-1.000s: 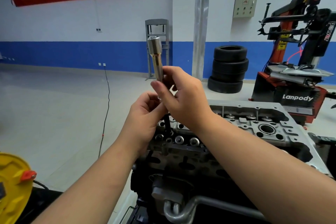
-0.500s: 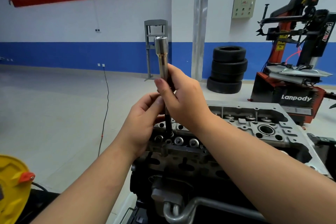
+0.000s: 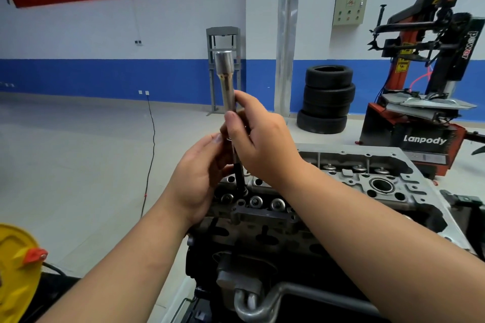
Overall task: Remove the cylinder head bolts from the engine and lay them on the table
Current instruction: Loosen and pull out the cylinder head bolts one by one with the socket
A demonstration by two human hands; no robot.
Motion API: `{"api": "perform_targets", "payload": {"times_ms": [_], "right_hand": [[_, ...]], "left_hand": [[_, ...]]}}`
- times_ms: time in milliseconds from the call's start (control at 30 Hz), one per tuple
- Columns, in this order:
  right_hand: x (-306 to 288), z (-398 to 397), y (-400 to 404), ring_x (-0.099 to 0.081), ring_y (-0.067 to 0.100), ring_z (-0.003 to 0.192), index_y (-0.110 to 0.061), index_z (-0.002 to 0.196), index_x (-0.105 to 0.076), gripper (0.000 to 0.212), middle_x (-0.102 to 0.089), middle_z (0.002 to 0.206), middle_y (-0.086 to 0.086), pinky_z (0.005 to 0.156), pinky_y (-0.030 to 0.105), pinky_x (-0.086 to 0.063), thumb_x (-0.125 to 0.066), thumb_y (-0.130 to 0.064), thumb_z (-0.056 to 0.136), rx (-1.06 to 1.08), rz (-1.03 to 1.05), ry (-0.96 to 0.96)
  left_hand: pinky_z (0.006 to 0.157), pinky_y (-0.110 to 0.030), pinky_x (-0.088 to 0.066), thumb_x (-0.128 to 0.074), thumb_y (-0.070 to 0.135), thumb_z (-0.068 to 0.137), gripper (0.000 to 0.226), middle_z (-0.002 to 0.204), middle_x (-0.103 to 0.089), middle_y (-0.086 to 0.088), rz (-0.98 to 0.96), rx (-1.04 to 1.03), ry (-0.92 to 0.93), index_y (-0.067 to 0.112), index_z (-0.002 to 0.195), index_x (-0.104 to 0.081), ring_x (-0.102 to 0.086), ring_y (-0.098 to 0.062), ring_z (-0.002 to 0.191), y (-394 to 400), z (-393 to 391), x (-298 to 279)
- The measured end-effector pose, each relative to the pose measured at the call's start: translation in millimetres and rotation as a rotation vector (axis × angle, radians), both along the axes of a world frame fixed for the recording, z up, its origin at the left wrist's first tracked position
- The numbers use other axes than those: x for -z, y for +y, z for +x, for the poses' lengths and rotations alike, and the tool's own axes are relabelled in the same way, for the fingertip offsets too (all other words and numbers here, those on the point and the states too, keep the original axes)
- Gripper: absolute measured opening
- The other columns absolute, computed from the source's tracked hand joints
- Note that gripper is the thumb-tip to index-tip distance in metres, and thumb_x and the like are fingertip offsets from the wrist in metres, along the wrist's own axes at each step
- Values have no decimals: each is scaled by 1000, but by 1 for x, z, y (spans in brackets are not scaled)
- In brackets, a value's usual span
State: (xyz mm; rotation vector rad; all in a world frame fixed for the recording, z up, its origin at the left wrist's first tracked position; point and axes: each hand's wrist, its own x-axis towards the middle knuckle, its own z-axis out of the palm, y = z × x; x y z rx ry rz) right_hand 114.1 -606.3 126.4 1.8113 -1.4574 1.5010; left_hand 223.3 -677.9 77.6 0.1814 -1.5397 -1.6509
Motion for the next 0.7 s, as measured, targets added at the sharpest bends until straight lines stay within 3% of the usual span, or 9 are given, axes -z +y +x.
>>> {"api": "perform_targets", "payload": {"times_ms": [133,200,300,367,433,533,600,700], "right_hand": [[1,1,2,-67,23,70,-1,136,-49,41,-72,80,5,66,46,-53,-51,-22,100,-31,9,-39],[-1,2,3,-63,20,69,-2,124,-56,36,-67,79,4,65,40,-52,-60,-26,97,-43,-21,-33],[-1,0,1,-47,11,65,0,106,-62,20,-54,73,-4,61,26,-43,-65,-17,95,-13,-82,-14],[-1,0,-1,-51,9,64,0,119,-60,25,-58,73,-6,62,26,-43,-57,-16,100,-29,-27,-20],[-1,1,0,-67,11,79,-7,147,-41,46,-72,89,-4,73,29,-52,-46,-21,104,-46,65,-29],[-1,2,3,-70,18,99,-14,158,-18,60,-75,108,0,88,33,-52,-38,-27,103,-89,138,-74],[-1,1,4,-69,20,90,-13,155,-28,58,-75,101,4,82,37,-53,-46,-30,102,-100,107,-58],[0,0,2,-62,20,76,-5,126,-57,37,-66,85,0,68,38,-51,-63,-25,96,-81,-28,16]], "left_hand": [[84,-31,-57,-55,38,94,36,107,-79,-6,-50,-36,-50,18,120,-72,-74,-18,98,1,0,0],[85,-34,-57,-60,39,92,36,107,-78,-8,-89,-68,-55,17,118,-73,-72,-20,96,2,0,2],[90,-43,-55,-65,39,87,44,107,-77,-13,-94,-102,-55,9,118,-70,-70,-23,96,4,0,2],[87,-37,-57,-60,40,89,39,104,-78,-7,-80,-74,-58,13,116,-70,-71,-19,95,3,0,0],[84,-31,-59,-53,41,92,36,100,-79,-1,-70,-26,-67,17,112,-71,-73,-14,94,3,-1,-1],[85,-30,-59,-53,40,91,35,96,-79,-1,-71,-24,-63,16,109,-72,-73,-13,92,4,-1,0],[82,-29,-59,-59,36,91,32,101,-78,-4,-78,-40,-44,17,113,-73,-73,-16,94,4,-1,-1],[84,-35,-56,-69,30,87,39,109,-76,-10,-60,-79,-8,13,121,-70,-71,-21,95,4,-1,-2]]}}
